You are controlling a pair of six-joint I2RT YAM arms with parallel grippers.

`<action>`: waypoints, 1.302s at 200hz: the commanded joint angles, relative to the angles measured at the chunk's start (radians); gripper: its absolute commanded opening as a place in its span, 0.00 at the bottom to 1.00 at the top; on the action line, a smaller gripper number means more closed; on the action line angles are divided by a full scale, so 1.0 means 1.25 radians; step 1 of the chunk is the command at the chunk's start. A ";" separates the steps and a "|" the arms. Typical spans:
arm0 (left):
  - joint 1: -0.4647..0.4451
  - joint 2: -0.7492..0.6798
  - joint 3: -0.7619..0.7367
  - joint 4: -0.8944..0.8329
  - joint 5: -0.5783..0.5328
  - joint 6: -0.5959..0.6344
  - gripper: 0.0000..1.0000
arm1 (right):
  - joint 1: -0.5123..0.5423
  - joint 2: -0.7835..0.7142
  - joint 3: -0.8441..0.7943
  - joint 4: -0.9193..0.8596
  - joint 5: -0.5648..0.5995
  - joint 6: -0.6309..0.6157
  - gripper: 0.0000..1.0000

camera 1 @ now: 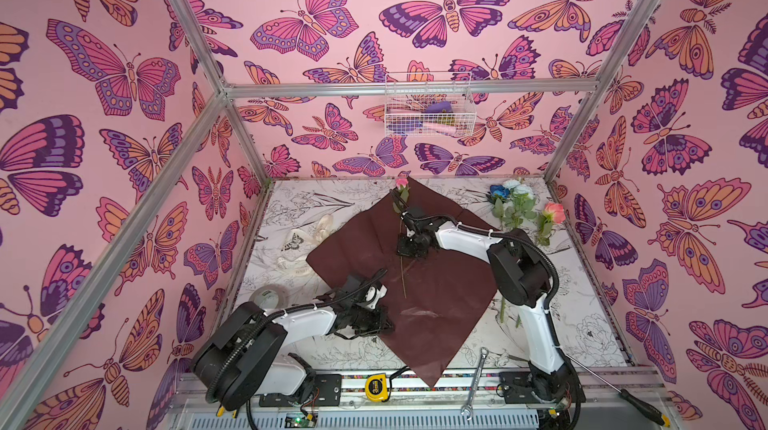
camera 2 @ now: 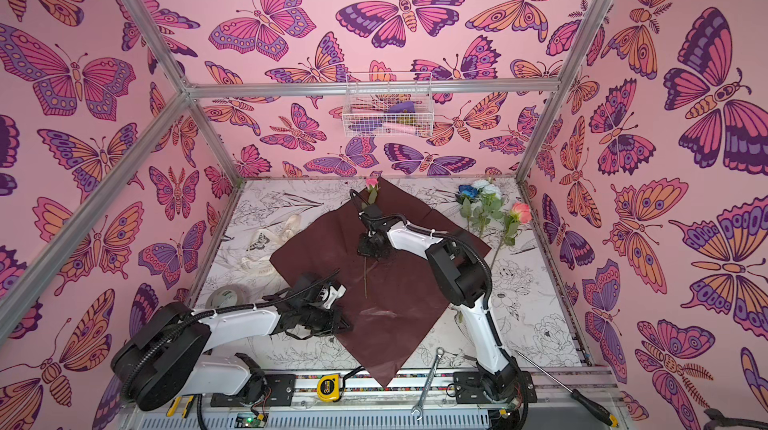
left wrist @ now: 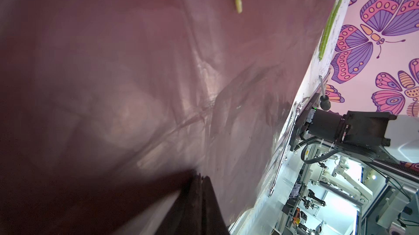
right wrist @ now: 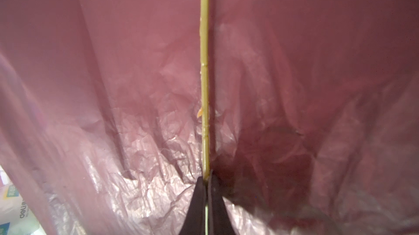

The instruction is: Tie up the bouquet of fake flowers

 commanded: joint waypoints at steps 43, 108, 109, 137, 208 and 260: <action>-0.004 0.007 -0.014 -0.003 -0.023 -0.017 0.03 | 0.000 -0.063 -0.001 -0.061 0.044 -0.016 0.35; -0.004 -0.003 -0.013 -0.003 -0.031 -0.018 0.02 | -0.030 -0.298 -0.132 -0.115 0.098 -0.046 0.48; -0.004 -0.003 -0.013 -0.003 -0.031 -0.018 0.02 | -0.032 -0.305 -0.137 -0.116 0.100 -0.046 0.48; -0.004 -0.013 -0.016 -0.003 -0.040 -0.022 0.01 | -0.124 -0.490 -0.295 -0.157 0.133 -0.058 0.44; -0.003 -0.028 -0.037 -0.005 -0.073 -0.043 0.00 | -0.519 -0.809 -0.519 -0.259 0.176 -0.148 0.37; -0.005 -0.031 -0.041 -0.007 -0.077 -0.046 0.00 | -0.649 -0.682 -0.461 -0.250 0.182 -0.211 0.32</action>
